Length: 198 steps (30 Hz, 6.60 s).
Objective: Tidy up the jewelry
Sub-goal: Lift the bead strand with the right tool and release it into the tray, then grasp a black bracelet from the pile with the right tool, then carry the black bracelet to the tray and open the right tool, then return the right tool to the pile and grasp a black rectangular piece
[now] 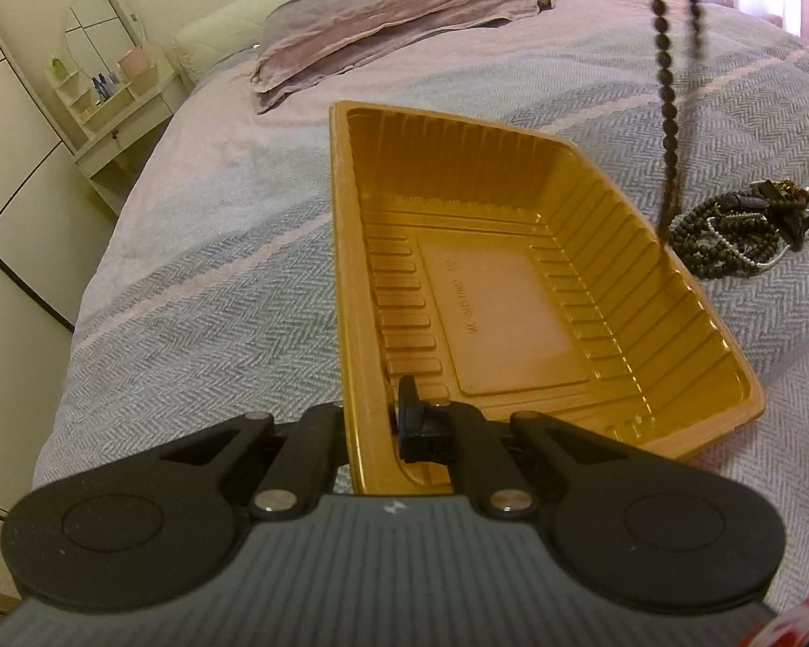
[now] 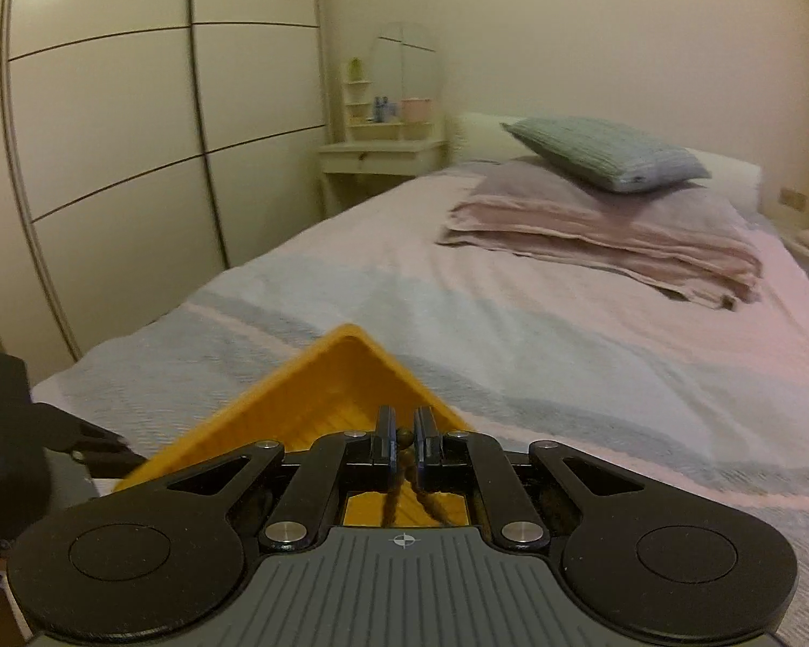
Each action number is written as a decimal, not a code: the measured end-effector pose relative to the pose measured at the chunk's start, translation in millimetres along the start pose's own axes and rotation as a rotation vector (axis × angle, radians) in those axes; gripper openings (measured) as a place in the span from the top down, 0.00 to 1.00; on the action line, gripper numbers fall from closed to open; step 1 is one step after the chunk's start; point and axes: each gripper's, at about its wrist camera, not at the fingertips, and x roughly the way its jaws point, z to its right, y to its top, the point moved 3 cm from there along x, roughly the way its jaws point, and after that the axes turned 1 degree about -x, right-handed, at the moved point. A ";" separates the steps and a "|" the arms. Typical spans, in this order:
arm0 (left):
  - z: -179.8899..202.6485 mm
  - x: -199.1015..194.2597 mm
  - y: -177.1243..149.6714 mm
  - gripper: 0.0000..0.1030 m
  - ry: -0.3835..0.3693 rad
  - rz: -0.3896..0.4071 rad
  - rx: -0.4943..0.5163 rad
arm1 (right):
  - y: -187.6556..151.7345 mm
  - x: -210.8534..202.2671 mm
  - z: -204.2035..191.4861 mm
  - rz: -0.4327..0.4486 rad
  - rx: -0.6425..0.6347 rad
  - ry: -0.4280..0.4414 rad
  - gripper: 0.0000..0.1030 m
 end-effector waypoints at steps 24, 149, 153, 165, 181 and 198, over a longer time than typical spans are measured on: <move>-1.3 2.7 -2.9 0.97 -0.015 -0.004 -0.034 | 1.3 23.9 -38.6 -0.050 -0.008 0.124 0.94; 1.1 2.6 -2.2 0.96 -0.016 0.003 -0.056 | -115.2 52.5 -13.7 -0.203 0.164 0.066 0.79; 1.5 3.4 -2.1 0.96 -0.021 0.002 -0.056 | -112.3 51.0 -8.9 -0.170 0.210 0.084 0.48; 1.2 4.2 -2.6 0.97 -0.020 0.002 -0.059 | -138.8 13.4 54.0 -0.146 0.304 -0.140 0.38; 1.5 3.2 -2.8 0.97 -0.020 0.008 -0.059 | -200.0 -45.9 146.8 -0.209 0.417 -0.431 0.38; 1.8 2.4 -3.1 0.96 -0.020 0.008 -0.058 | -212.9 -26.1 152.3 -0.204 0.390 -0.342 0.53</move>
